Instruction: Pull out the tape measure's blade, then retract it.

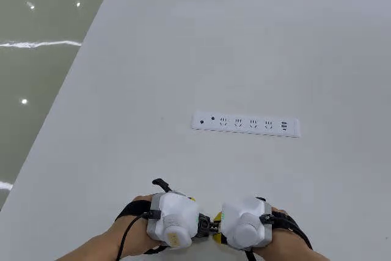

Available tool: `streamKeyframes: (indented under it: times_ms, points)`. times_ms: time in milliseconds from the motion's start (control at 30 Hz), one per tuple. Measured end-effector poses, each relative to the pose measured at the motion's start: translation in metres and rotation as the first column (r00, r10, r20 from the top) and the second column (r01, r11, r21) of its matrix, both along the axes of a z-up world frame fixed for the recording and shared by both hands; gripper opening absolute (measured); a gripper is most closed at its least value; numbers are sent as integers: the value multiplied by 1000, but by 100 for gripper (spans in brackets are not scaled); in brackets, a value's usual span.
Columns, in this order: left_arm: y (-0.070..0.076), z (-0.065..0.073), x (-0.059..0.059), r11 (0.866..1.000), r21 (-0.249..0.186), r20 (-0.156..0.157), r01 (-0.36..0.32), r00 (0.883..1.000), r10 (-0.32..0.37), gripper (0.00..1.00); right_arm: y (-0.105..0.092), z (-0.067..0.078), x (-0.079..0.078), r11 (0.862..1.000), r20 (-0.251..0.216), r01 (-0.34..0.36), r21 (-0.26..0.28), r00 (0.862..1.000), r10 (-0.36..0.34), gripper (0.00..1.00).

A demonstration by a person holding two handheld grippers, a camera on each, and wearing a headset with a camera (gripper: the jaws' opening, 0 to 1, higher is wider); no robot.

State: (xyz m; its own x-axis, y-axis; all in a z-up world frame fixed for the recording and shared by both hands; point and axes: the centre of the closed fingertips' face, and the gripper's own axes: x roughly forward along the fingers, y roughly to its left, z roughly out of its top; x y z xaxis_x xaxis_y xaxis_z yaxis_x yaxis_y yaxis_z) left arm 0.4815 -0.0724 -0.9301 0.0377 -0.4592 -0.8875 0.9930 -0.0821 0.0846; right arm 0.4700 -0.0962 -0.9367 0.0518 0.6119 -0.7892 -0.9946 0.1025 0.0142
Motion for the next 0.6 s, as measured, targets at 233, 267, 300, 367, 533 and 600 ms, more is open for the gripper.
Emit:
streamKeyframes:
  times_ms: [233,267,300,367,533,600]
  points:
    - [1,-1,0,1000,5,1,-2,1000,2,44,0,0,-1,1000,10,-13,3,1000,13,15]
    - [1,-1,0,1000,5,1,-4,1000,4,44,0,1,-1,1000,10,-12,2,1000,12,15]
    - [1,0,1,1000,5,4,-6,1000,6,44,0,0,-1,1000,9,-12,-1,1000,12,15]
    - [1,0,2,1000,5,9,-14,1000,14,43,0,0,-1,1000,12,-14,-4,1000,14,15]
    - [1,0,2,1000,3,20,-12,1000,12,43,0,0,-1,1000,20,-21,-1,1000,21,14]
    - [1,0,2,1000,1,26,-12,1000,12,43,0,1,-2,1000,25,-23,0,999,23,14]
